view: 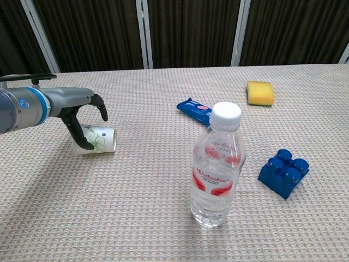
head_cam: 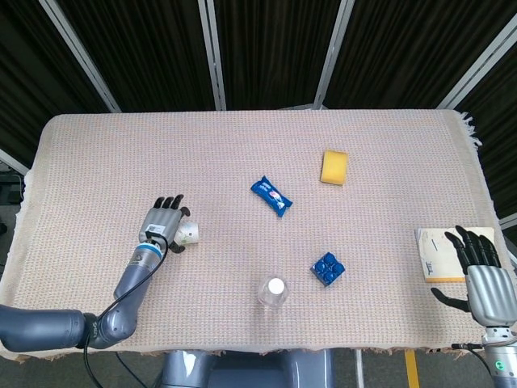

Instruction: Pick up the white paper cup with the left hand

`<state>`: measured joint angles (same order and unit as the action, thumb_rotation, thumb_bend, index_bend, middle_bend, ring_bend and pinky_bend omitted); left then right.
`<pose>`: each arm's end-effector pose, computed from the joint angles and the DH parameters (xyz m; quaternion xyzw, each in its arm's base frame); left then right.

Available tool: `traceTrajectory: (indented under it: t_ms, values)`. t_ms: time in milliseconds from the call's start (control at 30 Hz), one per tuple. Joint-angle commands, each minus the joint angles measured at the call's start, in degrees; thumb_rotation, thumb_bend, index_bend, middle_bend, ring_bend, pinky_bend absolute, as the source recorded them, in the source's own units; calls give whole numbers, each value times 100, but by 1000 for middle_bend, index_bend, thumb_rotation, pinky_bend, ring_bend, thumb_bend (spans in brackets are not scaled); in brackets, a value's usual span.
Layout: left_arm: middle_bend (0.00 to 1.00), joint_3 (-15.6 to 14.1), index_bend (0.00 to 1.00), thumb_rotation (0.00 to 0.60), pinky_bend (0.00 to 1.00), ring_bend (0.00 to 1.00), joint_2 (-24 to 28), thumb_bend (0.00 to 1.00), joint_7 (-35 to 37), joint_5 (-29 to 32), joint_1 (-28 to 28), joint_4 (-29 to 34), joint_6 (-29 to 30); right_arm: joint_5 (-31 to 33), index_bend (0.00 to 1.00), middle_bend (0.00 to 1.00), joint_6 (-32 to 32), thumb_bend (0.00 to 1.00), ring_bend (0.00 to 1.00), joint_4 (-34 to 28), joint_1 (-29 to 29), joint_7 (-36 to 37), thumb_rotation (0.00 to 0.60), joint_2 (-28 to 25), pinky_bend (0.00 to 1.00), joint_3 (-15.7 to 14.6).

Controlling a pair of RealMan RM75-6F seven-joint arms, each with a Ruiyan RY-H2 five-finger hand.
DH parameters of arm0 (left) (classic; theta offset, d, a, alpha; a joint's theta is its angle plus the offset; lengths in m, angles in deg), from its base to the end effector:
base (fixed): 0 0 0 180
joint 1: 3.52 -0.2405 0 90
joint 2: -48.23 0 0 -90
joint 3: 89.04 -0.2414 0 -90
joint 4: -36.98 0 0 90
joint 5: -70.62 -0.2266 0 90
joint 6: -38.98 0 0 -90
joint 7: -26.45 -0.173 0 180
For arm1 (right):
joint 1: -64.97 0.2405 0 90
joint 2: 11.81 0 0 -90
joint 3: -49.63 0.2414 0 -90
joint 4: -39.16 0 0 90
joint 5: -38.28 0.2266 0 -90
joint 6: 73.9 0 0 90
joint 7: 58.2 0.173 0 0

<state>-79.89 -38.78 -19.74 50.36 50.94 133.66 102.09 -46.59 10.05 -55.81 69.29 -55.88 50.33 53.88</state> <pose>-0.1280 0.3574 -0.0479 -0.7205 -0.4533 -0.2021 0.4843 -0.3014 -0.2124 0.1456 0.5762 -0.4082 0.4017 0.5831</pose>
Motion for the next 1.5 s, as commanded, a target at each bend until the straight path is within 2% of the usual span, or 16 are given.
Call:
traceTrajectory:
  t_ms: [33,267,433,667,900,1067,1233,1367,1500]
  values:
    - [0,-30,263,600,0,0,-191,112,-343,314,199,80,262,-1,92,0,5,54,0,-5,-3,8,600,-5,0,1]
    - [0,-104,288,600,0,0,-464,112,-734,456,355,-121,531,30,92,0,-34,55,0,2,7,5,600,-3,0,-1]
    - [0,-262,293,600,0,0,-700,113,-833,138,334,-377,766,3,92,0,-35,55,0,-4,10,-18,600,4,0,-15]
    - [0,-408,360,600,0,0,-1015,111,-826,-309,232,-721,934,-8,92,0,-20,55,0,-15,3,-34,600,10,0,-23]
    - [0,-319,404,600,0,0,-1178,117,-732,-392,108,-905,848,-31,92,0,-25,55,0,-13,4,-14,600,4,0,-36]
    - [0,-278,434,600,0,0,-1201,122,-587,-674,6,-934,877,-25,92,0,-30,55,0,-6,7,-6,600,6,0,-34]
    - [0,162,435,600,0,0,-1070,122,459,-968,-317,-594,825,-13,92,0,-20,56,0,-2,3,-12,600,13,0,-28]
    - [0,557,435,600,0,0,-821,123,1837,-1348,-785,-219,567,-31,92,0,-18,56,0,-8,4,-44,600,21,0,-38]
    - [0,593,434,600,0,0,-740,122,2902,-2045,-1128,-238,322,-25,92,0,-9,56,0,-25,1,-79,600,33,0,-36]
